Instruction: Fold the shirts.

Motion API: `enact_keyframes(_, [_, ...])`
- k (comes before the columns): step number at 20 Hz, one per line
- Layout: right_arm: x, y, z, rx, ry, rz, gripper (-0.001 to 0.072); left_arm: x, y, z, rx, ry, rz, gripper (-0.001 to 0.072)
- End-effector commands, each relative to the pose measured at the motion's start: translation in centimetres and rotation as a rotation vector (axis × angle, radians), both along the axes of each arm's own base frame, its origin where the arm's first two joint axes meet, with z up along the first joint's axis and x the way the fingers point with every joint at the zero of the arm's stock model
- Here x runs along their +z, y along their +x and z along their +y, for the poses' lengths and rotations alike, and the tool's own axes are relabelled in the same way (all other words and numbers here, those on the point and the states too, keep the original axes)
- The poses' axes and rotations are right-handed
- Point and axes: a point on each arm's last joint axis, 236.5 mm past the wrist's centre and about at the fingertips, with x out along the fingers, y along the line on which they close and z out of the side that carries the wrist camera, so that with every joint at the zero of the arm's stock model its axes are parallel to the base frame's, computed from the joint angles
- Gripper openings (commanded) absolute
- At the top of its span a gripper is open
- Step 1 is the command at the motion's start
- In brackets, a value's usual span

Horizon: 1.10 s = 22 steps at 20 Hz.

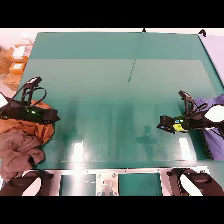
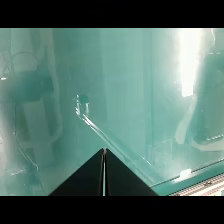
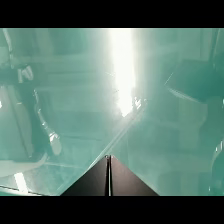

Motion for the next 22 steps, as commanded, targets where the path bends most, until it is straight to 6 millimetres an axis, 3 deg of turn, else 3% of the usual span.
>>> enact_keyframes(1, [0.0,0.0,0.0,0.001,0.000,0.000,0.0017,0.0,0.0,0.0,-0.001,0.000,0.000,0.0022])
enact_keyframes(12, [0.0,0.0,0.0,0.001,0.000,0.000,0.0017,0.1,0.0,-0.2,0.000,-0.011,-0.001,0.0023])
enact_keyframes(17, [0.0,0.2,0.0,-0.002,-0.001,-0.007,0.0016,1.7,2.3,-2.0,0.035,-0.107,-0.095,0.0023])
enact_keyframes(18, [0.0,0.2,0.0,-0.001,-0.001,-0.007,0.0017,1.8,2.6,-1.7,0.025,-0.091,-0.119,0.0023])
enact_keyframes(20, [0.0,0.1,0.0,-0.002,-0.001,-0.006,0.0017,1.9,4.7,2.0,0.061,0.073,-0.200,0.0024])
enact_keyframes(21, [0.0,0.1,0.0,-0.002,-0.001,-0.006,0.0018,2.3,5.8,4.5,0.086,0.183,-0.247,0.0251])
enact_keyframes(22, [0.0,0.2,0.0,-0.002,-0.001,-0.007,0.0044,3.0,7.1,7.7,0.162,0.297,-0.295,0.0720])
